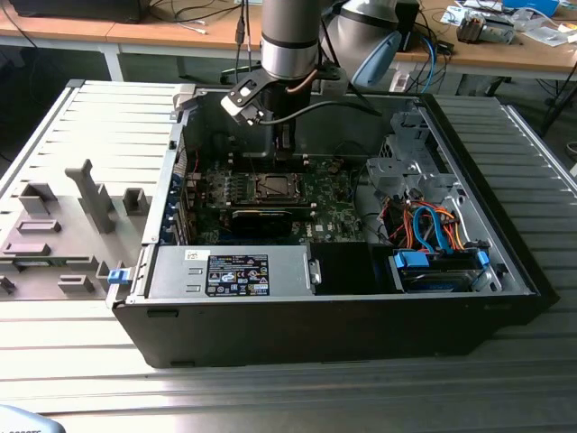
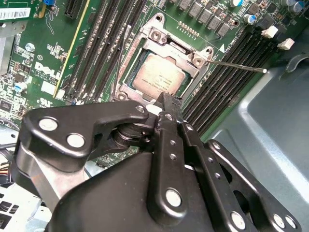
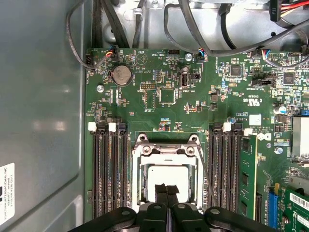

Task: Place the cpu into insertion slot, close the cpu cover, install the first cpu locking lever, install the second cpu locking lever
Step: 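Close the cpu cover, then install the first cpu locking lever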

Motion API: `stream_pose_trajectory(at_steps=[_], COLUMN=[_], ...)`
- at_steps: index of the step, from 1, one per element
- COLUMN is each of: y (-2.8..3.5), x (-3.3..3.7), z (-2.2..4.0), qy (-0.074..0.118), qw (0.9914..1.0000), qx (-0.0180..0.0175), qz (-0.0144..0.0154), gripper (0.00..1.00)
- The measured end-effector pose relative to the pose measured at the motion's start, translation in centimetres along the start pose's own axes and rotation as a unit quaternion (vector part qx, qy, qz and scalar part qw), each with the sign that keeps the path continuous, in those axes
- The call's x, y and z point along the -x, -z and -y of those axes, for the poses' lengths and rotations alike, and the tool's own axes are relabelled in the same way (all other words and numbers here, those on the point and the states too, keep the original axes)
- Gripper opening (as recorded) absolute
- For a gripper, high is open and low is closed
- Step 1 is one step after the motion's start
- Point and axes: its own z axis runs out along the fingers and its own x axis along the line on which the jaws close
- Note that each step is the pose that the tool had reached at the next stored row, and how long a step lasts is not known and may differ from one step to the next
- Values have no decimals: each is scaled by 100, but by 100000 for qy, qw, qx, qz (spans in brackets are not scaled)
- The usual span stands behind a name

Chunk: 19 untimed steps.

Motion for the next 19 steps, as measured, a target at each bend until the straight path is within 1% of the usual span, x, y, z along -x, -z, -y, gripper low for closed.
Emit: stream_pose_trajectory(at_steps=[7,12,19], y=[2,2,2], x=[0,0,0], z=[0,0,0], qy=[1,737,1066], qw=[100000,99997,99994], qx=[1,9,13], qz=[0,2,2], gripper=[11,11,11])
